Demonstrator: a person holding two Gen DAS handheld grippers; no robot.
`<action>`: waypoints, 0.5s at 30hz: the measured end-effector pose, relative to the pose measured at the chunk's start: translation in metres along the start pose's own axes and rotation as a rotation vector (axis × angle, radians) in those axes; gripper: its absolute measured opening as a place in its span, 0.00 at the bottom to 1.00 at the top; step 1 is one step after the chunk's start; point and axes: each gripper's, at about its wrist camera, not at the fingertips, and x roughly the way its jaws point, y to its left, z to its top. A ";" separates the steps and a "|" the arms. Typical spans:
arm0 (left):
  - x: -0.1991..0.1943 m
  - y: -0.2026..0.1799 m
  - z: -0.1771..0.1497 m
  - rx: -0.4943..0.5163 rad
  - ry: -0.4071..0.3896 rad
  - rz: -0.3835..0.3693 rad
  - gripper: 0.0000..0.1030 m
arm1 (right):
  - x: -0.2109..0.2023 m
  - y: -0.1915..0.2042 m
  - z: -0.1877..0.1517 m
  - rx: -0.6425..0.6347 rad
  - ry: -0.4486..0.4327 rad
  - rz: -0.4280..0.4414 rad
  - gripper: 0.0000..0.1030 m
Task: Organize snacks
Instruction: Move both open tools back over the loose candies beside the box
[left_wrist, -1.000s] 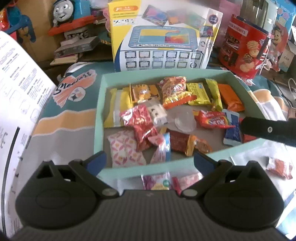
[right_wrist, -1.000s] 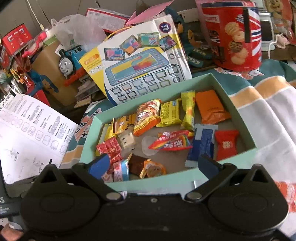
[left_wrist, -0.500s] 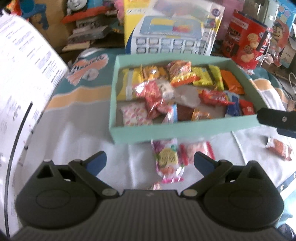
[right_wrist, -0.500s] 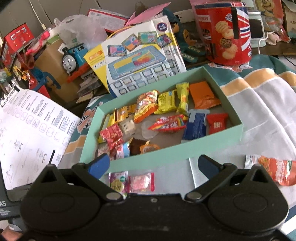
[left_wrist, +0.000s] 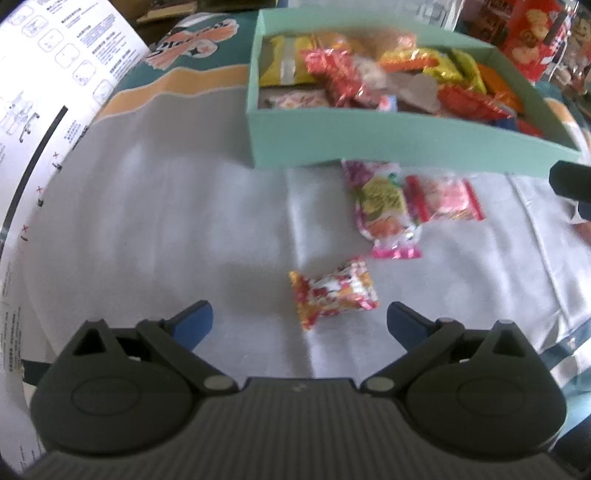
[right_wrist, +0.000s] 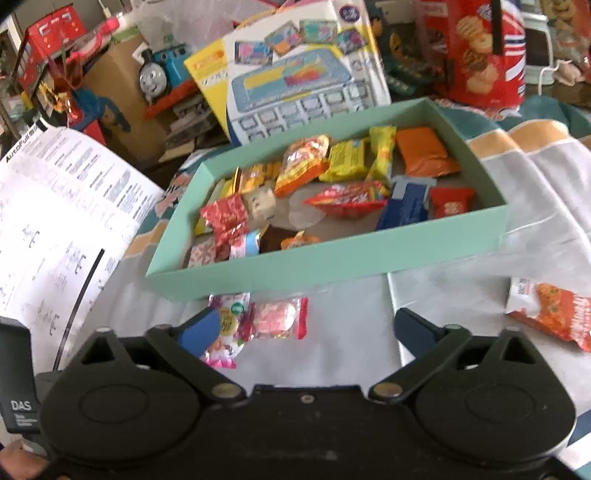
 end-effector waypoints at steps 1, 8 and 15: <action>0.003 0.002 -0.001 0.001 0.002 0.009 1.00 | 0.004 0.001 0.001 -0.005 0.010 -0.002 0.88; 0.011 0.027 0.004 -0.053 0.002 0.042 1.00 | 0.036 0.016 0.005 -0.084 0.067 0.020 0.49; 0.016 0.052 0.014 -0.107 0.003 0.064 1.00 | 0.069 0.039 0.016 -0.182 0.103 0.077 0.49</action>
